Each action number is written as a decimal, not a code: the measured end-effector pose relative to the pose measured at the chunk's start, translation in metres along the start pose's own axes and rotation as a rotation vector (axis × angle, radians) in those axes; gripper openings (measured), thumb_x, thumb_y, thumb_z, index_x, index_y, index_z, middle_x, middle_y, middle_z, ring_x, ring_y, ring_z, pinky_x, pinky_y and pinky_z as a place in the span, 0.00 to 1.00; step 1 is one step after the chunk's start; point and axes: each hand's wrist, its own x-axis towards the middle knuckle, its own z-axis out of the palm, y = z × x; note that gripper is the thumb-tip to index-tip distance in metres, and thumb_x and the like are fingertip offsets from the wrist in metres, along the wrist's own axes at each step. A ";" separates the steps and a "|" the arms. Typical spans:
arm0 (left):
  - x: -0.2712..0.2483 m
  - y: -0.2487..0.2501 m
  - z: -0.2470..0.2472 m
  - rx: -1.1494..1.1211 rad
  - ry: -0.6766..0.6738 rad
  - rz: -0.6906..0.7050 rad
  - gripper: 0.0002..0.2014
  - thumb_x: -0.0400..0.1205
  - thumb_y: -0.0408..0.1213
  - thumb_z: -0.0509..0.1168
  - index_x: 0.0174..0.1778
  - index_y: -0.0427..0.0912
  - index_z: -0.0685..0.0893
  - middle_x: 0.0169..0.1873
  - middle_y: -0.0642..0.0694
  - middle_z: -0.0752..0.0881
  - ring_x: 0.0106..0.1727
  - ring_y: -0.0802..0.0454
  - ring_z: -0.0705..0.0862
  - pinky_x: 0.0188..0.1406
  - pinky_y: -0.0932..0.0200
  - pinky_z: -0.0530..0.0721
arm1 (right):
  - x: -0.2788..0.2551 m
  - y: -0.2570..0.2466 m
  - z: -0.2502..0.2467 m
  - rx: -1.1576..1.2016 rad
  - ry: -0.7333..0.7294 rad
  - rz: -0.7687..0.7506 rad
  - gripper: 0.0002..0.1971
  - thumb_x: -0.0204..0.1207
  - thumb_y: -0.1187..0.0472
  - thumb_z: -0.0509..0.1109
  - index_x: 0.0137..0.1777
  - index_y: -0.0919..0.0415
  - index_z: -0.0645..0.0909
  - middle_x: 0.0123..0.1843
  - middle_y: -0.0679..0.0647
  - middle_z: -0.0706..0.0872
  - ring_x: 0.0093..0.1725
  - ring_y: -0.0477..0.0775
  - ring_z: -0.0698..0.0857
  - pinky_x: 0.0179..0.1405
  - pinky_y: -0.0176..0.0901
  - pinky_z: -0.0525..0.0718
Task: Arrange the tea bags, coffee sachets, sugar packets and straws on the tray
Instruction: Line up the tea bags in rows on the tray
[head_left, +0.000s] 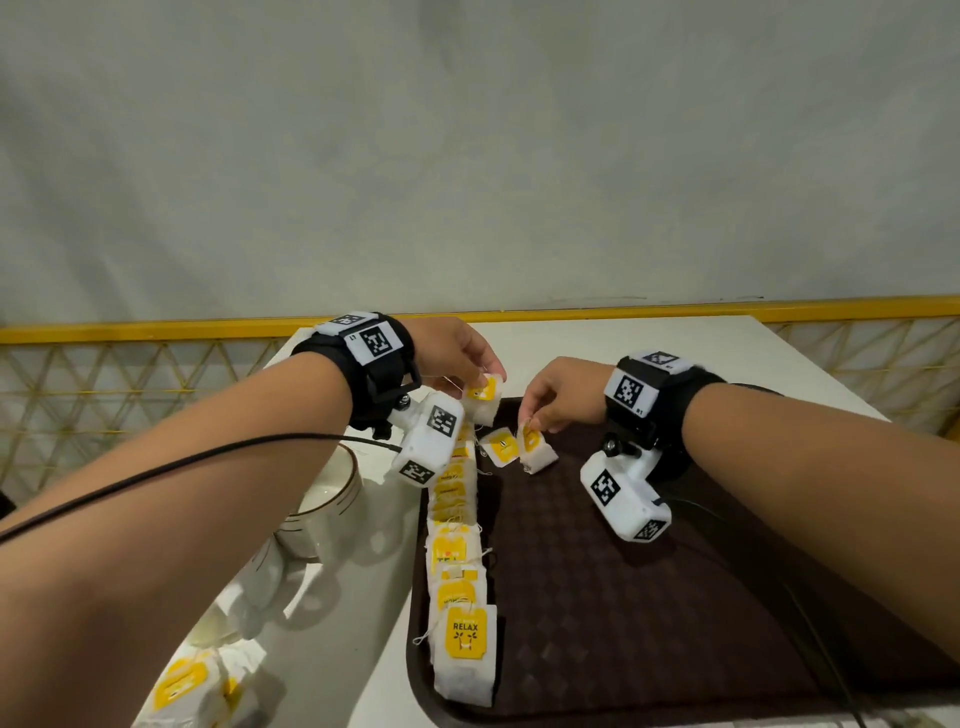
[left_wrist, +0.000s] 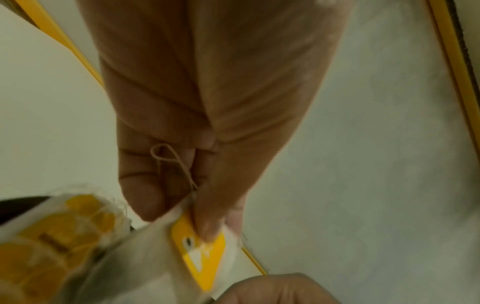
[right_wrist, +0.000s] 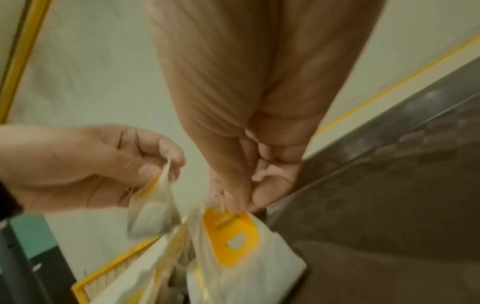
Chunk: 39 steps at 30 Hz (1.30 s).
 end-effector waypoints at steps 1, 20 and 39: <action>0.001 0.002 0.003 -0.001 -0.046 -0.008 0.09 0.80 0.26 0.67 0.50 0.44 0.87 0.41 0.48 0.88 0.43 0.55 0.86 0.47 0.62 0.86 | -0.002 0.002 -0.002 0.040 -0.038 0.036 0.05 0.76 0.69 0.72 0.46 0.60 0.87 0.36 0.53 0.86 0.33 0.43 0.82 0.41 0.32 0.83; 0.030 0.042 0.050 0.839 -0.265 -0.036 0.09 0.78 0.31 0.69 0.53 0.41 0.89 0.31 0.57 0.84 0.32 0.62 0.81 0.35 0.69 0.81 | -0.031 0.029 -0.024 0.179 -0.023 0.182 0.09 0.77 0.72 0.69 0.42 0.58 0.83 0.40 0.56 0.85 0.38 0.47 0.83 0.37 0.34 0.83; 0.004 0.003 0.026 -0.442 0.131 0.125 0.09 0.76 0.16 0.66 0.42 0.35 0.83 0.33 0.43 0.86 0.34 0.53 0.87 0.37 0.62 0.88 | -0.015 0.015 0.004 0.700 0.354 -0.051 0.08 0.76 0.74 0.70 0.40 0.61 0.83 0.37 0.58 0.85 0.37 0.52 0.83 0.39 0.36 0.87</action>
